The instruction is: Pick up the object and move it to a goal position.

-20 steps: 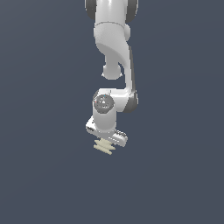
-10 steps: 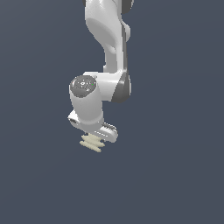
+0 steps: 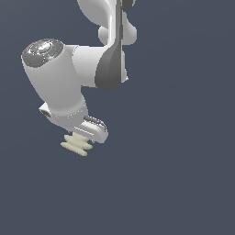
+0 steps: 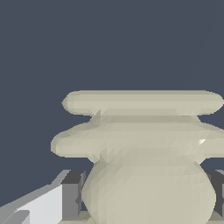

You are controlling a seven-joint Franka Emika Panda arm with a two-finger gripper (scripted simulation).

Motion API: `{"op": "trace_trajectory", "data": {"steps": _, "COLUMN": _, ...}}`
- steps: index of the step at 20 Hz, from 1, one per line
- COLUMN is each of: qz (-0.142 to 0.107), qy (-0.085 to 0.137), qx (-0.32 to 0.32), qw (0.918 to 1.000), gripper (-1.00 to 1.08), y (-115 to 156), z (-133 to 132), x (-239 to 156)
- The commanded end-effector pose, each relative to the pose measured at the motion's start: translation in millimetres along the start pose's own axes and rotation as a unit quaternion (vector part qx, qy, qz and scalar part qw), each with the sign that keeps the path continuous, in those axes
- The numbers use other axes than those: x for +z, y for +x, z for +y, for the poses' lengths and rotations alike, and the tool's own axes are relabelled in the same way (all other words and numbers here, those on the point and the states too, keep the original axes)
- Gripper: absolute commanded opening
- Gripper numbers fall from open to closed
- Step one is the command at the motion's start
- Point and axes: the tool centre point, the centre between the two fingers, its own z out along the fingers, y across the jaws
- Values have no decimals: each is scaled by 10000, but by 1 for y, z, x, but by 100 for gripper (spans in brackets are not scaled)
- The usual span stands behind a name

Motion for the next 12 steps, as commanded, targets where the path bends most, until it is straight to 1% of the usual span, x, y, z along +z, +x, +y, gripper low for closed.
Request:
{"op": "trace_trajectory", "data": {"steps": 1, "qz": -6, "qy": -1, "qx": -3, "qw": 10000, "gripper": -100, "y": 9, "z": 8, "x": -21}}
{"op": "trace_trajectory", "data": {"steps": 6, "qz": -6, "qy": -1, "qx": -3, "qw": 10000, "gripper": -100, "y": 24, "z": 21, "x": -53}}
{"op": "trace_trajectory", "data": {"steps": 12, "qz": -6, "qy": -1, "qx": -3, "qw": 10000, "gripper": -100, "y": 35, "z": 31, "x": -77}}
